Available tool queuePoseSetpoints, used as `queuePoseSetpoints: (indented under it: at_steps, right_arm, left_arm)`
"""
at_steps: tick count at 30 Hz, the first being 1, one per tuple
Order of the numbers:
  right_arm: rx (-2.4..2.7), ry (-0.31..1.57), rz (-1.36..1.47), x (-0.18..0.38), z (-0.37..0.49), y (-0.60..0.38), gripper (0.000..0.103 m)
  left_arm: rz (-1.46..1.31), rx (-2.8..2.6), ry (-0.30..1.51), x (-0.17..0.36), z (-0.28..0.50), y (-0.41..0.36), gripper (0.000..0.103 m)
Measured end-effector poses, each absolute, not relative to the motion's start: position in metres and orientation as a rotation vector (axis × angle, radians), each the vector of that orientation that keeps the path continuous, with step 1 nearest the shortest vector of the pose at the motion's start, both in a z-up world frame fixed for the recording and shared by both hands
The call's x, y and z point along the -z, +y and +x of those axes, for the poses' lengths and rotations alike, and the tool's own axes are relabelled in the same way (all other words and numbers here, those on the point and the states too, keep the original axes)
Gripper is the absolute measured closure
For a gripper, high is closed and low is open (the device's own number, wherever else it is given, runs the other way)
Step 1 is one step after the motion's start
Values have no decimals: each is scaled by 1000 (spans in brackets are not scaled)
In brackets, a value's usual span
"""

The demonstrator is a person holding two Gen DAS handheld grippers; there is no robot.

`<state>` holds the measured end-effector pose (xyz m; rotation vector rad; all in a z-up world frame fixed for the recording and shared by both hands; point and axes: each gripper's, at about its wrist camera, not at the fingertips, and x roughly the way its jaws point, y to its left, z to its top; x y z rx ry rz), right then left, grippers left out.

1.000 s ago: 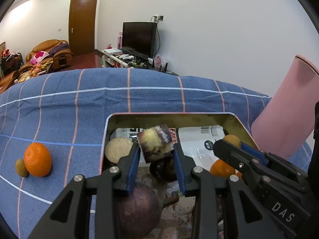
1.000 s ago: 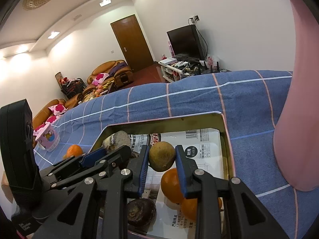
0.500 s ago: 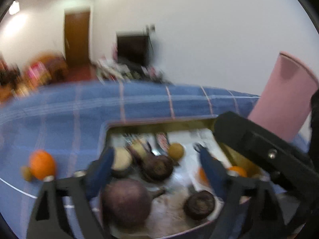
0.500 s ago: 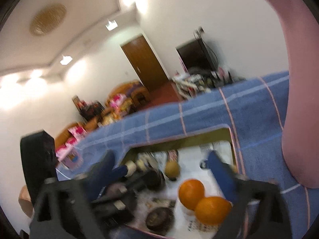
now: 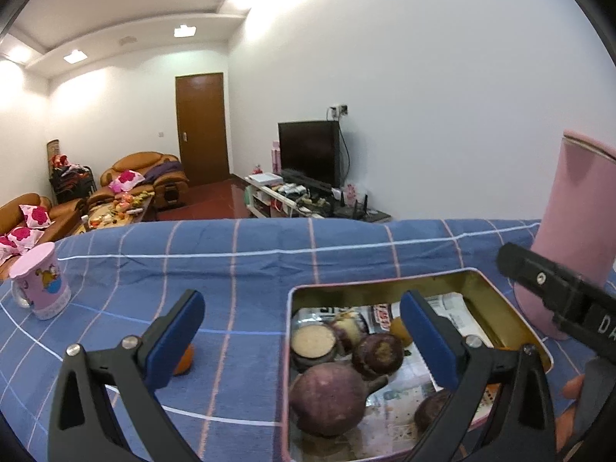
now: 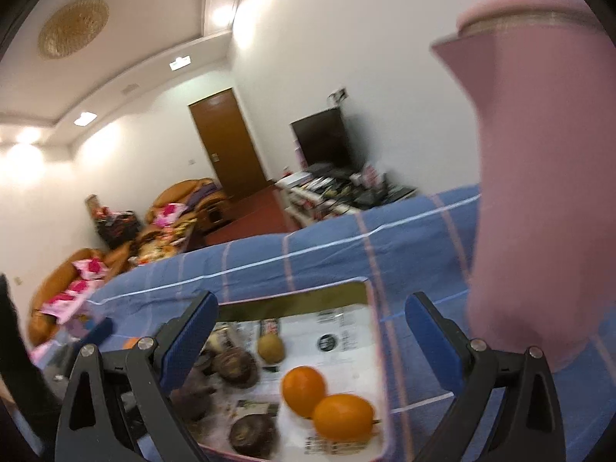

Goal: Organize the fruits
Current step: 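Move both tools back from the tin toward the remaining orange and kiwi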

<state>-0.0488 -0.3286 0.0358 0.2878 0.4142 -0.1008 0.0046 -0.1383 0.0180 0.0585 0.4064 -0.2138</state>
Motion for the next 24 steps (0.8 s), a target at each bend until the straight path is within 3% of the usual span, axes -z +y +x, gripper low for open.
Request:
queuePoseSetpoints:
  at_steps: [8, 24]
  right_arm:
    - [262, 294, 169, -48, -75, -315, 4]
    - [238, 325, 174, -39, -83, -298, 4]
  left_arm:
    - [74, 191, 369, -18, -10, -128, 0]
    - [61, 258, 362, -19, -24, -118, 0]
